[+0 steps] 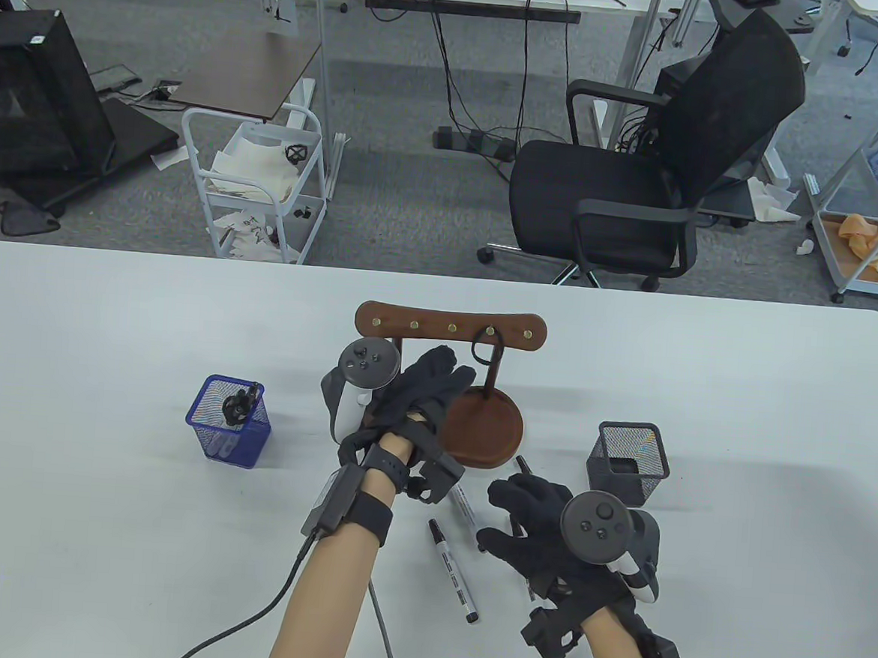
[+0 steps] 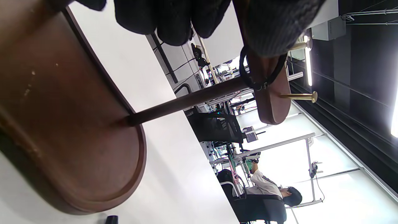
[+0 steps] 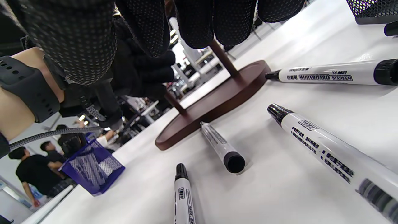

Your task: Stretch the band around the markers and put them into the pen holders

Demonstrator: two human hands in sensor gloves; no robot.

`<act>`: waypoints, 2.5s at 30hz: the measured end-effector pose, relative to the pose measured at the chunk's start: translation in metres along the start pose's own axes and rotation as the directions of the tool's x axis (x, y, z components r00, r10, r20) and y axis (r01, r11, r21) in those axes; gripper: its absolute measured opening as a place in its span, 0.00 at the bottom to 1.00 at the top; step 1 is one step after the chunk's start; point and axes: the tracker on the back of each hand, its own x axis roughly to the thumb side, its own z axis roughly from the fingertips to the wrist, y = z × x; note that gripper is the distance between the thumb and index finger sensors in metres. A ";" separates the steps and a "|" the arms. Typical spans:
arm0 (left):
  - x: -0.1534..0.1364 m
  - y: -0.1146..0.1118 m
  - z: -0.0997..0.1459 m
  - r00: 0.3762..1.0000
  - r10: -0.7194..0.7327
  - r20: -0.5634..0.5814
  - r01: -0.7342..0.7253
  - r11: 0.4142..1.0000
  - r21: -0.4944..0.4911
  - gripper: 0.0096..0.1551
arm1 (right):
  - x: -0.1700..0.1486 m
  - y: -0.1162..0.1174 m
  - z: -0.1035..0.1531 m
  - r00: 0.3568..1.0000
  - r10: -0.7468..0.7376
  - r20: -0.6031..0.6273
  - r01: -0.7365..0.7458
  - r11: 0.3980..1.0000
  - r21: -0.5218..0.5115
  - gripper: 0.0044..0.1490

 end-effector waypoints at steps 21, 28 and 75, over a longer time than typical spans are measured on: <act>0.015 -0.010 -0.007 0.996 0.088 0.027 -0.089 0.996 0.021 0.22 | -0.001 -0.002 0.001 1.000 -0.001 0.009 0.001 1.000 -0.008 0.42; 0.029 -0.004 0.004 0.995 0.067 0.077 -0.067 0.998 -0.010 0.21 | -0.001 -0.002 0.001 1.000 0.003 0.003 -0.003 1.000 -0.003 0.42; -0.054 0.009 0.139 0.964 -0.089 0.251 0.153 0.957 -0.248 0.13 | 0.031 0.027 -0.030 0.955 -0.283 -0.084 0.295 0.930 0.218 0.34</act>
